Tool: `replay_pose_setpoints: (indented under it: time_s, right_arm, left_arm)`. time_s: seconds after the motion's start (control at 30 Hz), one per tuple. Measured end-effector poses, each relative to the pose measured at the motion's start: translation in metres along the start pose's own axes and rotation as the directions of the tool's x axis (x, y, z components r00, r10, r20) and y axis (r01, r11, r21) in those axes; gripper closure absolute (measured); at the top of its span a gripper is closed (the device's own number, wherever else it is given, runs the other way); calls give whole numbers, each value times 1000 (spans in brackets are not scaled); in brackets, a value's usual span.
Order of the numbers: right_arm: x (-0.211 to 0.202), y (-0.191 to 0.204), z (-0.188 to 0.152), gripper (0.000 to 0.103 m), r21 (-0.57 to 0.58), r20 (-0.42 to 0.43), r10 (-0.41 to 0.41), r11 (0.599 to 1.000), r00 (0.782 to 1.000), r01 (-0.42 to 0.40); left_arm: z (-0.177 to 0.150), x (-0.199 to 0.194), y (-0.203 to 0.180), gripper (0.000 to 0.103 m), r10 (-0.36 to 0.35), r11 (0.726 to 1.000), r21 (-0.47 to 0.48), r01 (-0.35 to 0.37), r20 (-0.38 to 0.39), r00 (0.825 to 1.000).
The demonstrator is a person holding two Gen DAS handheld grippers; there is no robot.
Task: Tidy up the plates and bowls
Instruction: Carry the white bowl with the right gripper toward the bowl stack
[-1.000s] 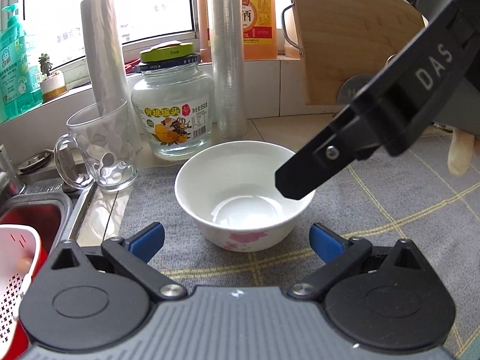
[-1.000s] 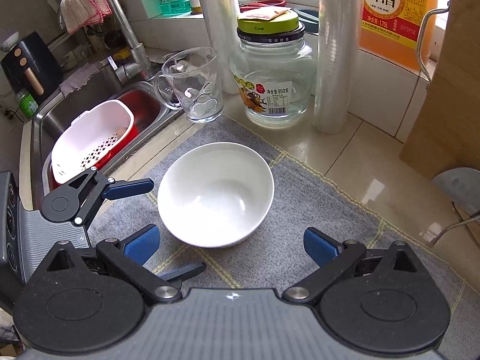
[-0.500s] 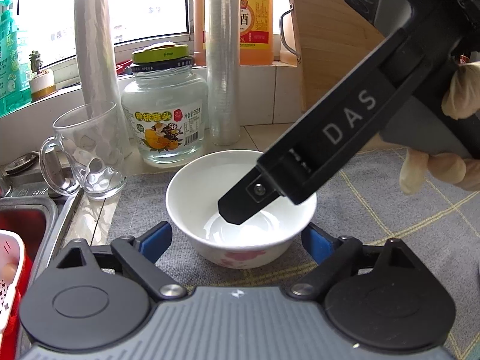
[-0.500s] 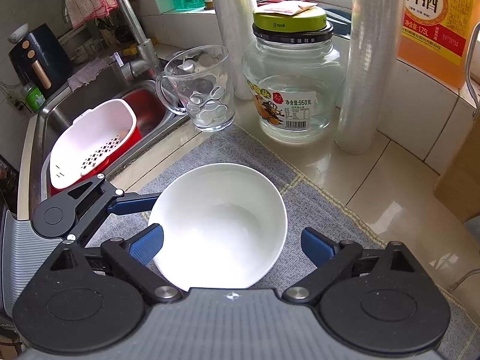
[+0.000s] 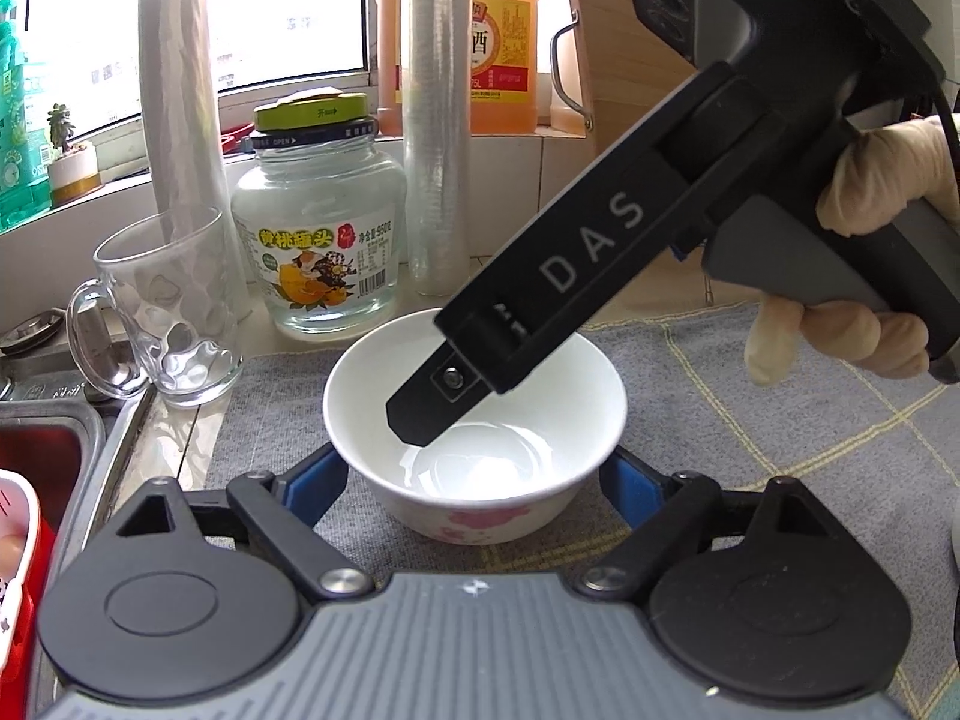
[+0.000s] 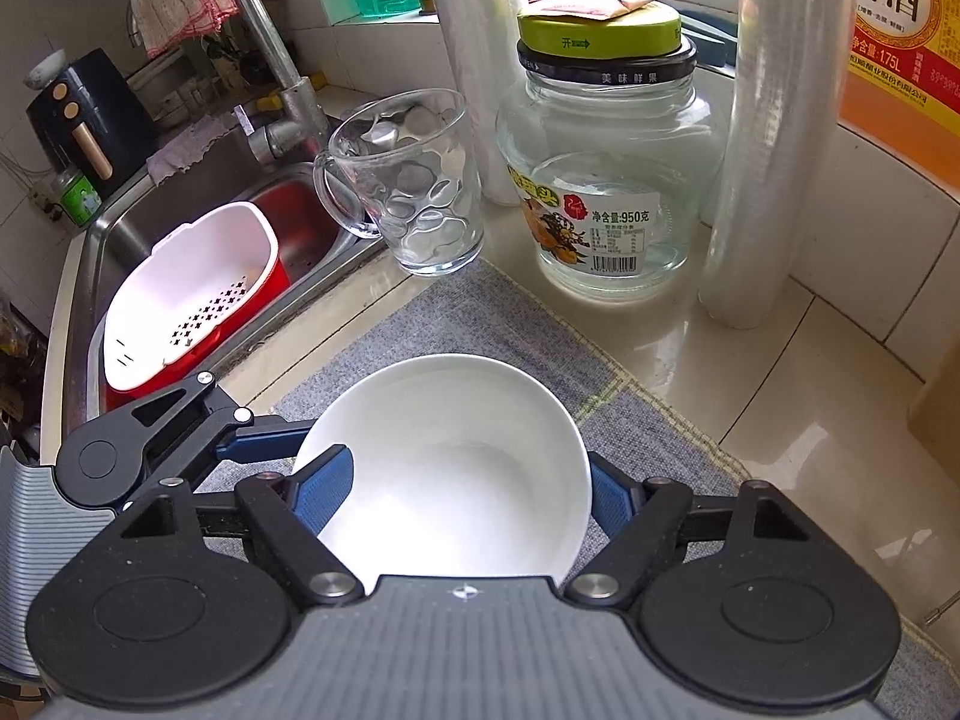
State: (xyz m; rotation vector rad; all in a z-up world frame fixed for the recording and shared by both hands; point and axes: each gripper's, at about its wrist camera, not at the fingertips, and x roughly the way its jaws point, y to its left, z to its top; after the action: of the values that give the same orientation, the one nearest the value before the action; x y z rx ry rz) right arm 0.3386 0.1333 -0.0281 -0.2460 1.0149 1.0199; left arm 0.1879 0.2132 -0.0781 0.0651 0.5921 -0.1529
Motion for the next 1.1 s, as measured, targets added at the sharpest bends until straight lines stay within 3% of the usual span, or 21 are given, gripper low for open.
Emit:
replay_pose_setpoints:
  time_s: [0.77, 1.1]
  right_arm:
    - [2, -2, 6, 18, 12, 6, 22, 1000, 1000, -22]
    - [-16, 2, 0, 18, 32, 11, 41, 999, 999, -41]
  left_arm:
    - [1, -1, 1, 13, -9, 1000, -3, 9, -4, 1000]
    - [5, -21, -9, 13, -22, 999, 28, 22, -1, 1000]
